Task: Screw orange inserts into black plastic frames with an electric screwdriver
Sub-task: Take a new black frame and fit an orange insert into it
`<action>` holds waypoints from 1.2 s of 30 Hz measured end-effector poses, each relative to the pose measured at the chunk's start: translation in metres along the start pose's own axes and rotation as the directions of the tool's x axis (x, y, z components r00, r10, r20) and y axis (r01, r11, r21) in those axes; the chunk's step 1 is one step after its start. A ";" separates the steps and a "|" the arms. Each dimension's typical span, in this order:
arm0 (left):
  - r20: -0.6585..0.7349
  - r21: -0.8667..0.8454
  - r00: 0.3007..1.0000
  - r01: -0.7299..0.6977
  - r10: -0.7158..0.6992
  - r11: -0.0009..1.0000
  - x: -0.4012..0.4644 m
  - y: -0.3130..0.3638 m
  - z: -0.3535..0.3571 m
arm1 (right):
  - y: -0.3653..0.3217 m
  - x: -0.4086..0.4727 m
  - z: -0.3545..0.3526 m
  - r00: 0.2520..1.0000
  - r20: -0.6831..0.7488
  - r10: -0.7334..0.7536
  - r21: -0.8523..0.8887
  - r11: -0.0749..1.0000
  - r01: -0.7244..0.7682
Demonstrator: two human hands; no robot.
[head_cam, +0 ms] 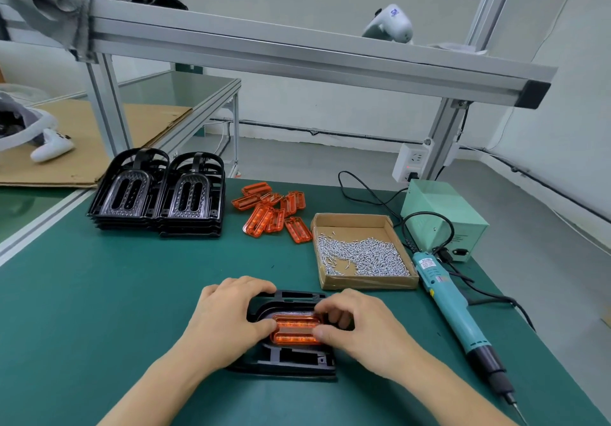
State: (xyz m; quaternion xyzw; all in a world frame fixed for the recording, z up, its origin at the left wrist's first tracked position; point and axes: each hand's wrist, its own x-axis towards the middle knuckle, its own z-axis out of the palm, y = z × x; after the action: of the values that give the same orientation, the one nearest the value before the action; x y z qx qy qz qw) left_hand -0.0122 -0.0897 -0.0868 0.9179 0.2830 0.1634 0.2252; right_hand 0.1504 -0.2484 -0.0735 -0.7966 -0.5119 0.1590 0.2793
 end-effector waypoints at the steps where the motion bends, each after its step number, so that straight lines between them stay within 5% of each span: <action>1: 0.002 0.000 1.000 0.001 -0.001 1.000 0.000 0.000 0.000 | 0.003 -0.001 -0.004 0.999 -0.049 -0.001 -0.008 1.000 0.000; 5: -0.006 -0.002 1.000 0.006 -0.006 1.000 -0.002 0.001 0.000 | 0.023 -0.006 -0.031 0.956 -0.290 0.051 -0.102 0.991 -0.084; 9: -0.014 0.008 1.000 0.018 -0.018 1.000 -0.007 0.004 0.001 | 0.050 -0.013 -0.062 0.868 -0.454 0.202 -0.283 0.891 -0.355; 15: -0.118 -0.068 0.993 0.012 -0.020 0.998 0.002 0.016 -0.004 | 0.081 -0.021 -0.078 0.792 -0.383 0.475 -0.451 0.653 -0.609; 18: -0.183 -0.111 0.983 -0.045 0.024 0.993 0.028 0.038 -0.007 | 0.090 -0.021 -0.079 0.757 -0.330 0.564 -0.429 0.624 -0.653; 24: -0.033 -0.051 0.997 -0.074 0.073 0.996 0.091 0.078 0.023 | 0.094 -0.024 -0.082 0.765 -0.285 0.578 -0.332 0.689 -0.644; 26: 0.007 -0.012 0.998 -0.056 0.056 0.998 0.106 0.086 0.037 | 0.098 -0.027 -0.086 0.780 -0.274 0.563 -0.220 0.752 -0.621; 29: 0.038 0.066 0.999 -0.007 0.005 0.998 0.119 0.090 0.053 | 0.100 -0.033 -0.098 0.778 -0.229 0.585 0.231 0.809 -0.540; 32: 0.032 0.143 0.999 0.020 -0.025 0.990 0.125 0.091 0.063 | 0.096 -0.034 -0.111 0.790 -0.102 0.605 0.610 0.666 -0.430; 36: 0.029 0.203 0.999 0.037 -0.044 0.978 0.129 0.096 0.068 | 0.084 -0.024 -0.117 0.845 -0.028 0.534 0.841 0.470 -0.269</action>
State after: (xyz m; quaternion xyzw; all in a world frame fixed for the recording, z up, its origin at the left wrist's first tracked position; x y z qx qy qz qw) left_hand 0.1614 -0.1059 -0.0730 0.9327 0.3129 0.1140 0.1386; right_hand 0.2646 -0.3297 -0.0322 -0.6903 -0.1302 0.3191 0.6362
